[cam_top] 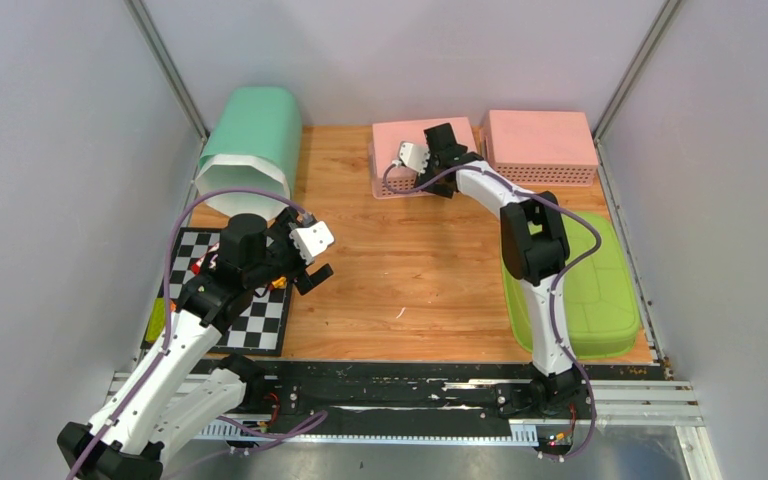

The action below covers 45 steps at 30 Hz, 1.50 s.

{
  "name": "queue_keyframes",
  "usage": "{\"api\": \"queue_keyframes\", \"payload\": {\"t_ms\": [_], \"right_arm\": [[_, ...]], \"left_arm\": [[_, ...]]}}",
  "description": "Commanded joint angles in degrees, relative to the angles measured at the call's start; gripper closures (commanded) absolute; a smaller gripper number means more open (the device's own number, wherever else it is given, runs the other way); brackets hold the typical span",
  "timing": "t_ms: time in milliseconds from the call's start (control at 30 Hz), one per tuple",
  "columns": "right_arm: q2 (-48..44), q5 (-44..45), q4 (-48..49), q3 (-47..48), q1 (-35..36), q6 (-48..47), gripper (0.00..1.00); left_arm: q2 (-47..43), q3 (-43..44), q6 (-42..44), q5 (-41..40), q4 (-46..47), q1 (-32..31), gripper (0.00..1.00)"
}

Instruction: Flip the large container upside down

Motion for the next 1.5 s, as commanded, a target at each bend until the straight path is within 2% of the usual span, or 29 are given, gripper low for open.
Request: {"api": "queue_keyframes", "payload": {"t_ms": [0, 367, 1467], "right_arm": [[2.87, 2.01, -0.81, 2.20, -0.85, 3.08, 0.11], [5.12, 3.75, -0.71, 5.61, -0.83, 7.14, 0.11], [6.90, 6.04, 0.00, 8.59, -0.90, 5.56, 0.10]], "left_arm": [[0.30, -0.73, 0.02, 0.76, 0.98, 0.58, 0.00], [0.56, -0.74, 0.02, 0.76, 1.05, 0.60, 0.00], [0.41, -0.66, 0.13, 1.02, 0.90, 0.55, 0.00]]}}
